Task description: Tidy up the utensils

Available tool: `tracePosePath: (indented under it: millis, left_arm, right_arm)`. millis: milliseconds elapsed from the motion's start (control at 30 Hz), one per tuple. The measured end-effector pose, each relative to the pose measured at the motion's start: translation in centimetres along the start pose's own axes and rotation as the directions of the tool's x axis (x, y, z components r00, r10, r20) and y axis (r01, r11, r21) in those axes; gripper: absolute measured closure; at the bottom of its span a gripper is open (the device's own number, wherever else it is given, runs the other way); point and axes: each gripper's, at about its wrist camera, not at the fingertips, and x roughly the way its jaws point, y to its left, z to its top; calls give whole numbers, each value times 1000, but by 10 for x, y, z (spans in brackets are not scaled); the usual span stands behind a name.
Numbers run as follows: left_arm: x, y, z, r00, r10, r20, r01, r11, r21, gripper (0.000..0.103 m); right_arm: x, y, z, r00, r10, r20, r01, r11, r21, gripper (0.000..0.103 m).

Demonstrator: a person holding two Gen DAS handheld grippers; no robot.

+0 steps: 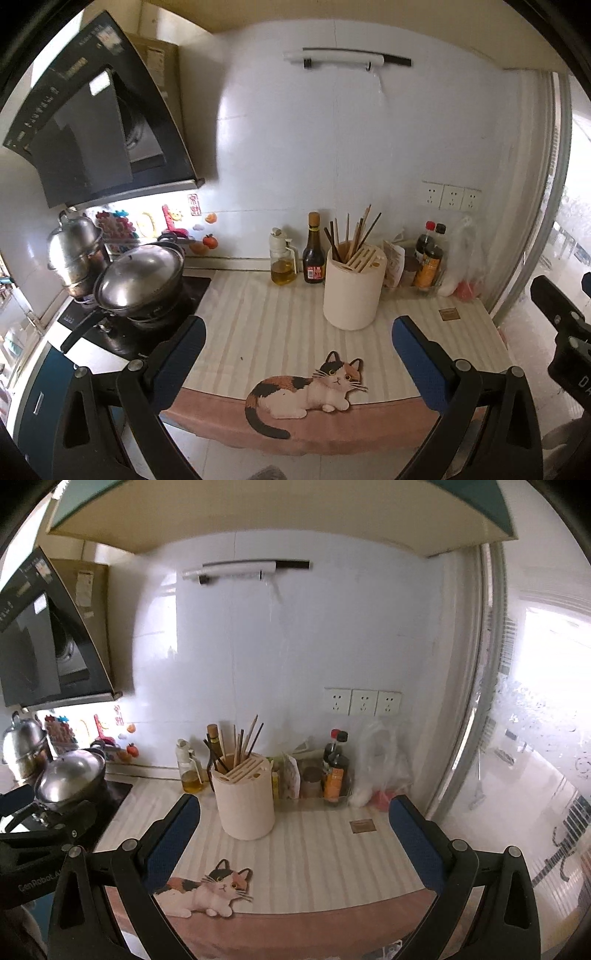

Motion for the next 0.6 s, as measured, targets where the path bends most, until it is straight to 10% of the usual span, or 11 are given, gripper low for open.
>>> tracePosePath:
  millis: [600]
  left_arm:
    - [-47,-10,6,997,26,-78,-27,1000,-13,0]
  right_arm:
    - [-42,-24,19,996,52,-77,-53,999,-12,0]
